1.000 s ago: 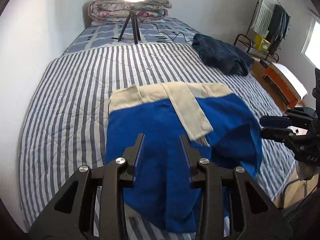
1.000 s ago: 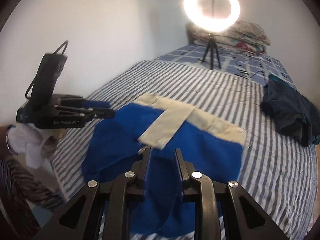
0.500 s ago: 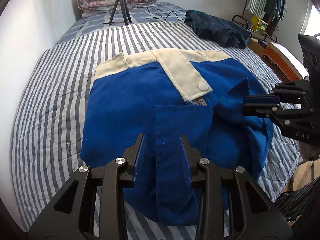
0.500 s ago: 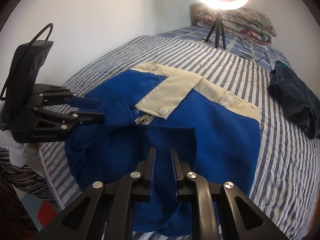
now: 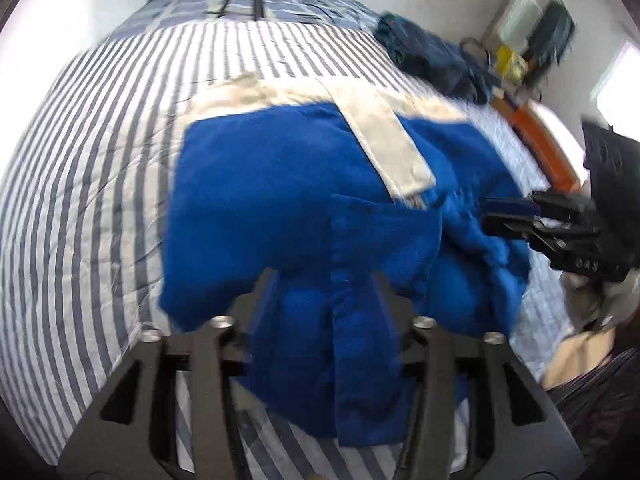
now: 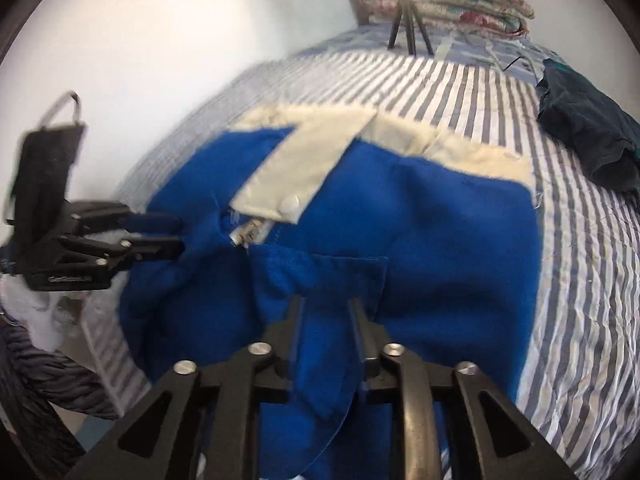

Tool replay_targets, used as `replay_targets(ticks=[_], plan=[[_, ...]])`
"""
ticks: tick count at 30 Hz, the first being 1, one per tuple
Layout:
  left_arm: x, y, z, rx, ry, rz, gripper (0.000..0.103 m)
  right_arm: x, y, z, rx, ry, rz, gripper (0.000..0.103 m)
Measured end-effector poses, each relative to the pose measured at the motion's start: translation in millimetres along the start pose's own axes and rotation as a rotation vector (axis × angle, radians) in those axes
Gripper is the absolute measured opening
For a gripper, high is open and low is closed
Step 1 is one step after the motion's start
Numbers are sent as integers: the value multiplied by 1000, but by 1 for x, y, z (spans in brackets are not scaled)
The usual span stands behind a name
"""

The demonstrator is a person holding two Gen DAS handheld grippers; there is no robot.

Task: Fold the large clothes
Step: 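Move both tools to the cream-trimmed side edge of the bundle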

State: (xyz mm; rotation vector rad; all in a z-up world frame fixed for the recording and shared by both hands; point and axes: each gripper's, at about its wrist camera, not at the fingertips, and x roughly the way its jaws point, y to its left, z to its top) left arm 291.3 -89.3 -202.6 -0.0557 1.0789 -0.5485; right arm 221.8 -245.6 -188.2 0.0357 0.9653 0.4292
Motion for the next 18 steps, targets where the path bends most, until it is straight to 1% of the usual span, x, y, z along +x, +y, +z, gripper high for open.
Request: replay_targets(ticks=[1,2,3,4,5,6,7,8,10,12,16,18], plan=[[-5,6,1,-30,-12,-20,58,-8,-4,0,9,-24,3,36],[-12,14,4,-61,-25,-46,60,-18,-10,0,28,-52,6,43],[-17,23,7,-88,-34,-68,61,-28,-17,0,56,-83,13,47],[-22,31,9,-115,-39,-79,62,-34,-26,0,84,-108,16,56],[-25,38,12,-137,-42,-80,65,-41,-37,-1,121,-133,7,65],[-27,47,14,-172,-47,-85,71,-46,-47,-3,160,-153,-3,68],[-29,55,16,-199,-52,-97,72,-48,-56,-4,195,-164,-8,75],[-29,65,18,-239,-56,-124,73,-49,-67,-6,240,-169,-8,80],[-25,84,19,-328,-45,-186,73,-43,-88,-11,321,-147,20,83],[-13,102,19,-422,-15,-256,73,-31,-107,-13,396,-113,60,83],[6,127,13,-535,16,-325,73,-17,-129,-22,474,-80,110,83],[13,136,12,-564,22,-351,73,-8,-135,-25,496,-66,135,83]])
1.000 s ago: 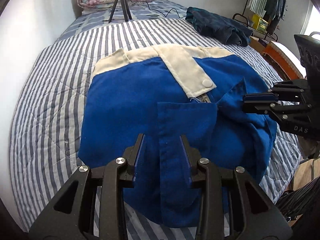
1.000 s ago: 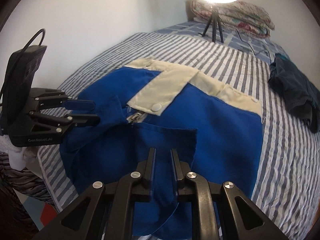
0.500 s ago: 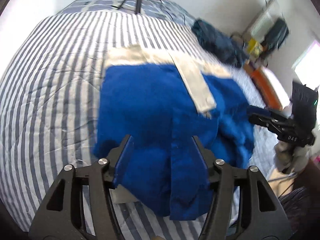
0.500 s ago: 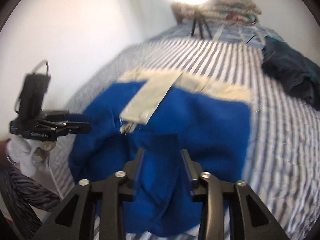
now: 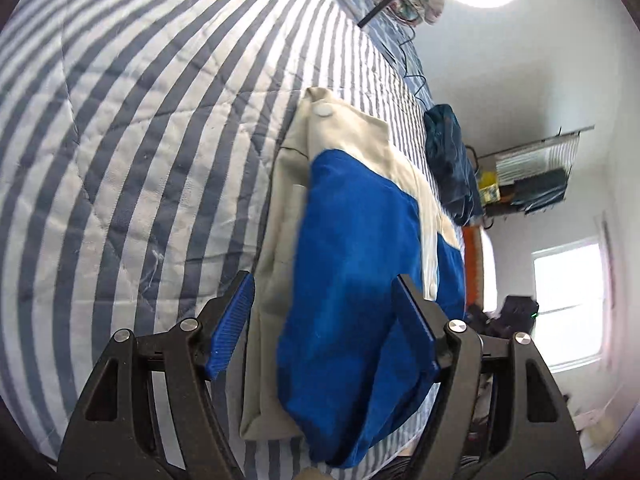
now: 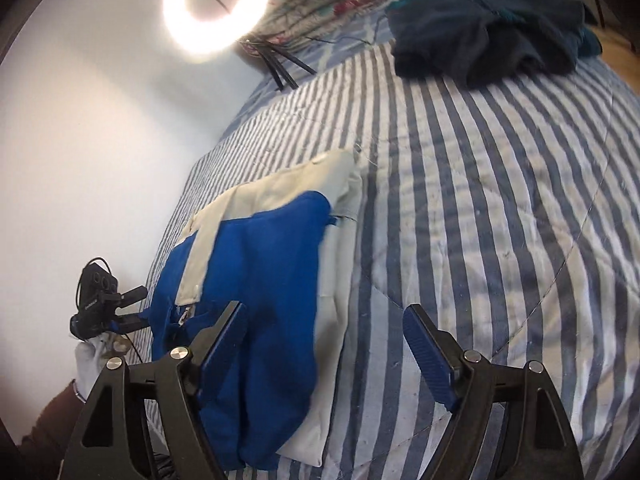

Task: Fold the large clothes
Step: 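Move both tools to the cream-trimmed side edge of the bundle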

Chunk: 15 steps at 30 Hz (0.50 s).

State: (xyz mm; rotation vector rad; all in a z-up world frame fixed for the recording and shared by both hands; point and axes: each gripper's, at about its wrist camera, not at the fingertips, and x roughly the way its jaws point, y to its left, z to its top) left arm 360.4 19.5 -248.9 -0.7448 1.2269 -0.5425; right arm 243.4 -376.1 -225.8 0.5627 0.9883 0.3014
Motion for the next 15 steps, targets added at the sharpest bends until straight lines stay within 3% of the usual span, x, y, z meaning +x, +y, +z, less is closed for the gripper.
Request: replay_targets(ticks=[7,15], plan=[[11,17,6,-39,38,-50,73,25,-12,-7,31,63,71,83],[32,14,11,-20,38,-56,73,37,-19,-3,107,49,168,78]])
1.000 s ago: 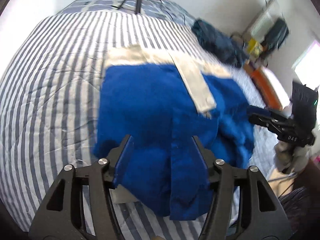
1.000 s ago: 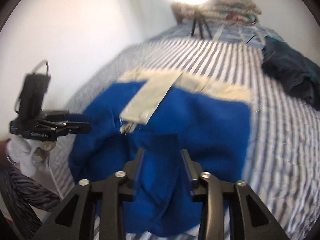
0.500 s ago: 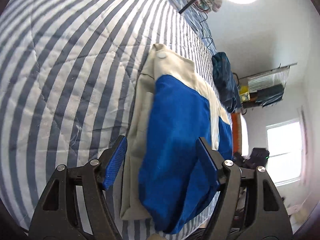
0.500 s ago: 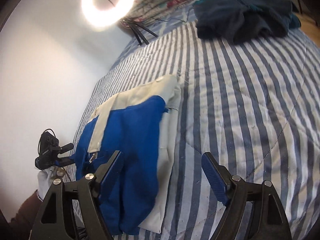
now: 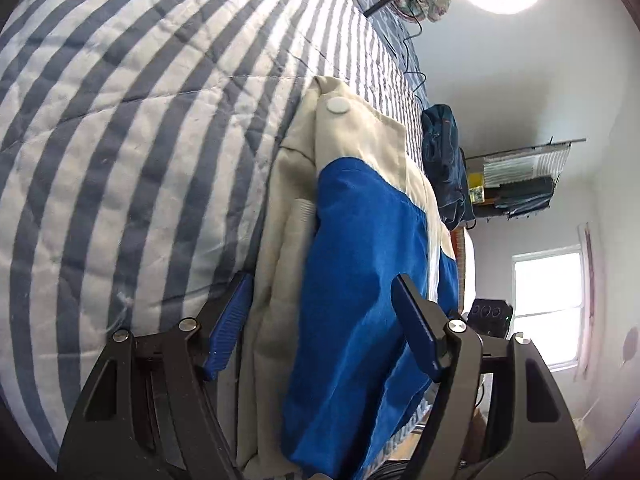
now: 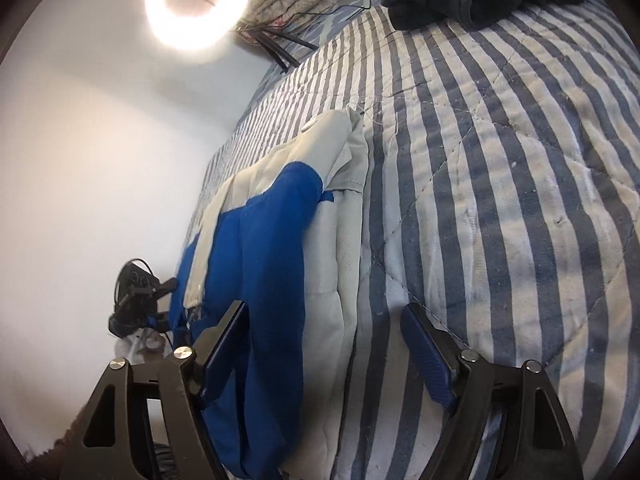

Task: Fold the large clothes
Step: 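Move both tools to the cream-trimmed side edge of the bundle, then grasp the side edge with the left tool while the right tool grasps it too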

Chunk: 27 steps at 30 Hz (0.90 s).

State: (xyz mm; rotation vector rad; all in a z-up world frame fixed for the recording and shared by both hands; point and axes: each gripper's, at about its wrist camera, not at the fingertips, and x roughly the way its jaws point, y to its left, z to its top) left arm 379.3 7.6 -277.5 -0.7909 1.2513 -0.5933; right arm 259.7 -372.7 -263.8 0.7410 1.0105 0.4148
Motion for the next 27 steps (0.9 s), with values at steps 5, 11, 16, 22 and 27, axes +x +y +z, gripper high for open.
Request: replay_targets(ticks=[5,11,16,22,27], plan=[[10,-15,0,53,0,41,73,11,-2,6,28,21,68,60],[20,-25,2,78,-4,95,60,22,13,4,-3,37,39,58],[23,-49,-2,179,-28,189,47,22,30,3,-66,39,-73,45],[22,-77,-13,290,-68,290,34,21,66,0,-172,24,-252,33],[24,-96,-20,342,-95,327,28,19,97,-5,-269,9,-374,27]])
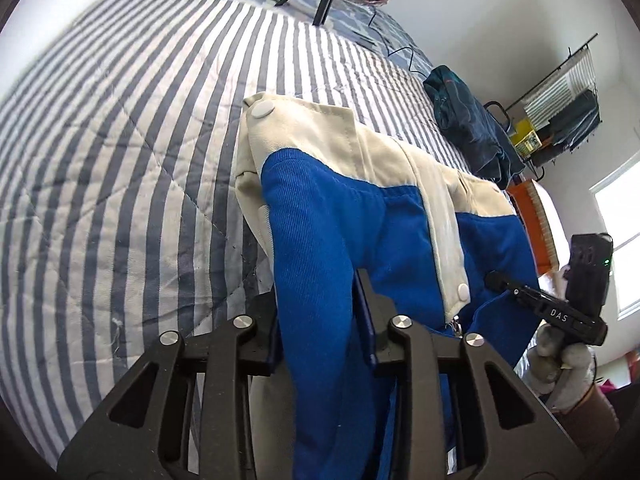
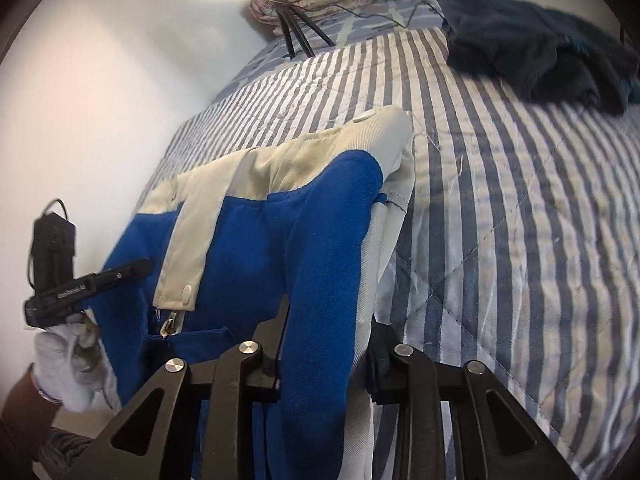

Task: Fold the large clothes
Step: 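Grasp the side edge with the left tool while the right tool grasps it too, then lift the side edge with both tools and fold it over the bundle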

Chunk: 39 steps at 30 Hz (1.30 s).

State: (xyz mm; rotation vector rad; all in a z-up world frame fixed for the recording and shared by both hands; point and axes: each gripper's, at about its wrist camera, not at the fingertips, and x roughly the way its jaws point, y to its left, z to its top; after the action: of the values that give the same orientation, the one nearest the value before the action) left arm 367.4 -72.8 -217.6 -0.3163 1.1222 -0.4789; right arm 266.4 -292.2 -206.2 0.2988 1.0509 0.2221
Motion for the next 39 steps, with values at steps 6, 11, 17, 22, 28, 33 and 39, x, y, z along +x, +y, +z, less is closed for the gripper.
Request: replay_targets(ticks=[6,11,17,22,28,33,39], plan=[[-20,-24,-4,80,-47,15,25,-24,40,3,-123,-39,-95,24],[-40,-47,-7,139,-83,-12,24,-40,77,1,-214,-60,-171,23],[-53,-86,-16,226,-117,-28,22,-62,99,-4,-265,-105,-252,22],[-67,-108,-21,250,-144,-58,22,-88,99,-10,-292,-161,-297,22],[-73,-145,-25,296,-168,-82,22,-123,89,-10,-303,-202,-339,22],[-64,-183,-16,332,-162,-108,22,-147,65,-1,-292,-221,-372,22],[-43,-236,11,369,-169,-152,22,-174,27,23,-264,-256,-420,22]])
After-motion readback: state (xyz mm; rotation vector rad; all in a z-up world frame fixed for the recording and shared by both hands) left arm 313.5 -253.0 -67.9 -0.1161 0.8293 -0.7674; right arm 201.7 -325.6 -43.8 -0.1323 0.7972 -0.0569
